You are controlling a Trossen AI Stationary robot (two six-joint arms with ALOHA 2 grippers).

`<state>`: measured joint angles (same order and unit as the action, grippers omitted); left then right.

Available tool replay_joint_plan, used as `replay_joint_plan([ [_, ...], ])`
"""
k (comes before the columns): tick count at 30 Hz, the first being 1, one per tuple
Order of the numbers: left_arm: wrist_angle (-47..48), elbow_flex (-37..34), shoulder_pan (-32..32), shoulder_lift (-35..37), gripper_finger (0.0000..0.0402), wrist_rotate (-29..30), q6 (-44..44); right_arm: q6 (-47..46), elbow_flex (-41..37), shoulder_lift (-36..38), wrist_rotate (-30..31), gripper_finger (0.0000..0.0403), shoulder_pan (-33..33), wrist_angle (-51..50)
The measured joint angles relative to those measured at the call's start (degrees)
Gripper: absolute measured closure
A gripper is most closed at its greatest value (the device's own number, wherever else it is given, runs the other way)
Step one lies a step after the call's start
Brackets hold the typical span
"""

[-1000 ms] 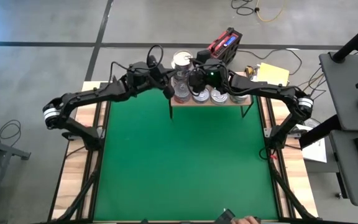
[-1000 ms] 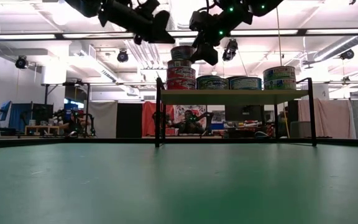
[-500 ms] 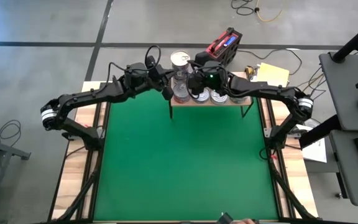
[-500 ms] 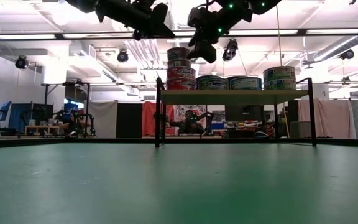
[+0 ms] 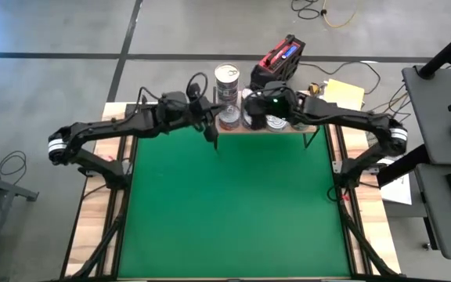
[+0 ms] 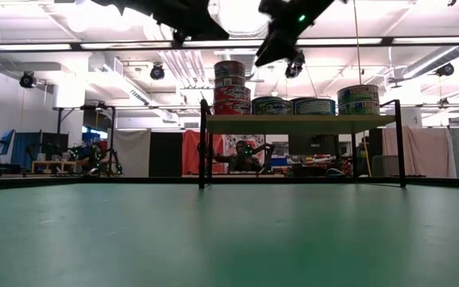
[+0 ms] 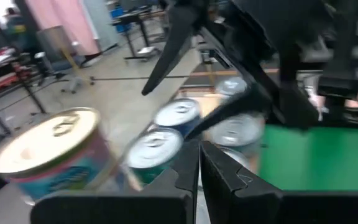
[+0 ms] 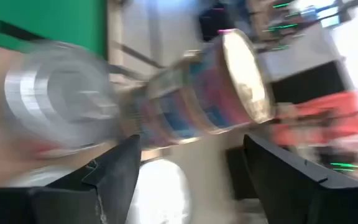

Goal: Stack canned seafood by type on shelf
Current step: Return to Home Position

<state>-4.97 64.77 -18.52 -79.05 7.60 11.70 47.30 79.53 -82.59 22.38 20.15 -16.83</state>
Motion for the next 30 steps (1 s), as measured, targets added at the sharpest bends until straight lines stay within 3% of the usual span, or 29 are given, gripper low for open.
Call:
replay_joint_plan([
  [5,-0.17,-4.13,6.01,3.43,0.0402,0.02,-0.15,-15.52,-0.56,5.98,-18.42,0.0155,-0.02,-12.09],
  [10,-3.39,-9.88,14.26,7.97,0.0402,3.82,-0.82,-24.02,-4.47,10.84,-32.32,0.0175,-1.47,-15.34],
  [17,-5.59,-17.04,22.80,10.58,0.0402,4.92,-1.45,-28.70,-12.11,14.32,-33.43,0.0183,-6.88,-11.58],
  [21,-6.88,-19.65,25.23,8.73,0.0402,4.82,-8.72,-32.54,-15.51,14.60,-33.57,0.0184,-9.09,-6.34],
  [24,-13.08,-22.20,25.61,6.72,0.0402,4.08,-9.23,-32.59,-19.40,14.78,-37.62,0.0184,-10.90,-1.29],
  [27,-28.46,-26.32,25.50,6.09,0.0402,-3.47,-7.82,-33.13,-25.25,15.27,-44.71,0.0184,-12.81,9.15],
  [30,-38.92,-31.28,25.66,6.07,0.0402,-11.72,-5.09,-33.63,-31.73,16.28,-46.80,0.0184,-14.77,20.22],
])
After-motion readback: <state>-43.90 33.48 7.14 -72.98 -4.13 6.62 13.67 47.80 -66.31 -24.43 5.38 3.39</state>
